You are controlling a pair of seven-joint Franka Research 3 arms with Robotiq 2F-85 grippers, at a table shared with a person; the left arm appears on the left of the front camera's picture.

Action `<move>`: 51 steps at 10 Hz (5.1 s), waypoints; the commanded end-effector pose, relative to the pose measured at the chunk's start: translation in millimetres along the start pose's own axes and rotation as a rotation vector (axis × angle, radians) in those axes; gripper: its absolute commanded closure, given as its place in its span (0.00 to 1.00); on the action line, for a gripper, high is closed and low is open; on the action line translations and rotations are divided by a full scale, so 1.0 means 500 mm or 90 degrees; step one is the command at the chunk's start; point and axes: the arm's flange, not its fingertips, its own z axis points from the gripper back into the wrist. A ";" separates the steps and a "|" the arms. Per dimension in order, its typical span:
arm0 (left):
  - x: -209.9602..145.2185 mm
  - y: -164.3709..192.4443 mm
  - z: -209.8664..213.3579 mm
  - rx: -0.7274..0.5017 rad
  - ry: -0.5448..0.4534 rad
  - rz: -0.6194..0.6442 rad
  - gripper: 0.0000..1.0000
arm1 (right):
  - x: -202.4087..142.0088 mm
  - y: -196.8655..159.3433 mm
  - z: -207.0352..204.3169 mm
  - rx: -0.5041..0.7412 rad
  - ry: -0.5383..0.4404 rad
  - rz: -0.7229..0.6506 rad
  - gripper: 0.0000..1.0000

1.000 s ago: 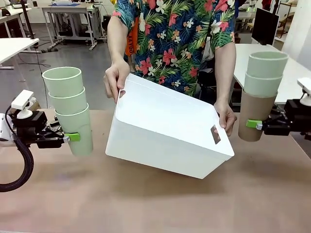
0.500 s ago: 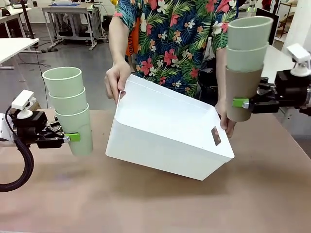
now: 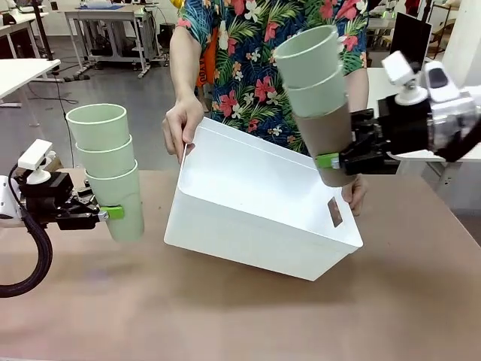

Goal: Stack the cups and store them in the basket.
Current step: Place the stack of Reusable plastic cups into the Pantry Basket.

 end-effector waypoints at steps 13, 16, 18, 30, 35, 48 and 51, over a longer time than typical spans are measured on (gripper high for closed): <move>0.011 -0.001 -0.001 -0.002 -0.005 -0.002 0.13 | -0.050 -0.005 -0.213 -0.013 0.351 -0.031 0.17; 0.011 -0.001 -0.001 -0.002 -0.005 -0.002 0.13 | -0.074 0.028 -0.200 -0.006 0.382 -0.015 0.17; 0.011 -0.001 -0.001 -0.002 -0.005 -0.002 0.13 | -0.085 0.049 -0.192 -0.004 0.394 -0.004 0.17; 0.011 -0.001 -0.001 -0.002 -0.005 -0.002 0.13 | -0.083 0.019 -0.271 0.024 0.440 0.009 0.17; 0.011 -0.001 -0.001 -0.002 -0.005 -0.002 0.13 | -0.094 0.022 -0.287 0.028 0.462 -0.001 0.17; 0.011 -0.001 -0.001 -0.002 -0.005 -0.002 0.13 | -0.008 -0.003 -0.064 -0.028 0.374 -0.066 0.00; 0.011 -0.001 -0.001 -0.002 -0.005 -0.002 0.13 | 0.014 0.012 0.116 -0.043 0.211 -0.087 0.00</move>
